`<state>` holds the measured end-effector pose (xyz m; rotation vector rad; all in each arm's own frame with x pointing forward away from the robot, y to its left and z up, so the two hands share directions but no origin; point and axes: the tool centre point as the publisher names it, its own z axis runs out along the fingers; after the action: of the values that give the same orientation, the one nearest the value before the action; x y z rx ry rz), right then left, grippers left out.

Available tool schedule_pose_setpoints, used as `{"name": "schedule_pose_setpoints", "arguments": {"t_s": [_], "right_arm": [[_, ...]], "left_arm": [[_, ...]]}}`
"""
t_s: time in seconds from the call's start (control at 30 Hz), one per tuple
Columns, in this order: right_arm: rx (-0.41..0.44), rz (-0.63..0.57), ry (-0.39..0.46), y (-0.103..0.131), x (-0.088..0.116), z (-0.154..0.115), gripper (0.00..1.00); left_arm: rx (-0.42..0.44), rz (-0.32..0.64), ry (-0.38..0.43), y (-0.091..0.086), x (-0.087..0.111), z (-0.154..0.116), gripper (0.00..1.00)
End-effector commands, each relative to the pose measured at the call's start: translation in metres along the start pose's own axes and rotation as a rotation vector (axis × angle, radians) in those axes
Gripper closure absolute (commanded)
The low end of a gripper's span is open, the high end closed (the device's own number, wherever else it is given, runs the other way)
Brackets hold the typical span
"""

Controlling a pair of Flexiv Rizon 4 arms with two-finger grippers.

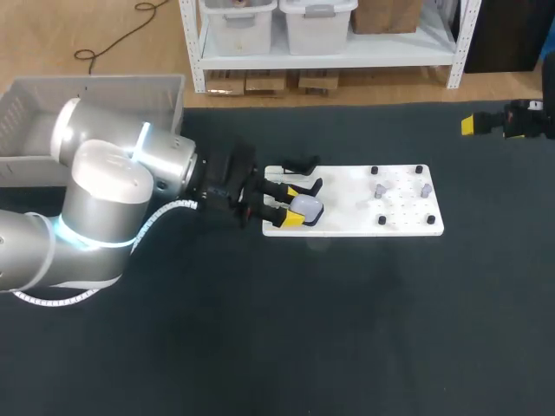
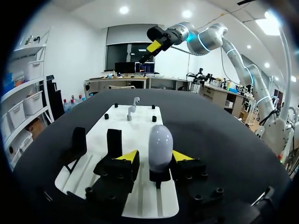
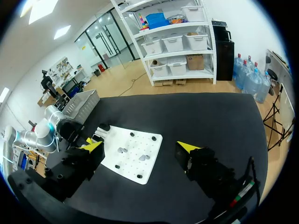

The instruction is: Pick up each earbud case from the left stands, insert the matching earbuds, close the lid, and place the case in the box.

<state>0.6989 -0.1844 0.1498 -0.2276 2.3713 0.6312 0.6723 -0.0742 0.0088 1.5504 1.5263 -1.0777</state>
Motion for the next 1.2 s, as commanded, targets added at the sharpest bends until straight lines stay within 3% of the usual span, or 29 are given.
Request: {"name": "schedule_pose_setpoints", "arguments": {"t_s": [0.03,0.33,0.6,1.2], "right_arm": [[-0.001,0.0,0.001,-0.0003,-0.0002,-0.0001,0.0],[-0.001,0.0,0.001,-0.0003,-0.0002,-0.0001,0.0],[-0.001,0.0,0.001,-0.0003,-0.0002,-0.0001,0.0],[-0.001,0.0,0.001,-0.0003,-0.0002,-0.0001,0.0]], "left_arm": [[-0.011,0.002,-0.002,-0.0004,0.0009,0.0012,0.63],[-0.02,0.008,-0.008,0.0002,-0.0035,0.0006,0.62],[-0.013,0.01,-0.009,-0.0024,-0.0044,0.0,0.47],[-0.015,0.008,-0.007,-0.0031,-0.0023,0.002,0.58]]}}
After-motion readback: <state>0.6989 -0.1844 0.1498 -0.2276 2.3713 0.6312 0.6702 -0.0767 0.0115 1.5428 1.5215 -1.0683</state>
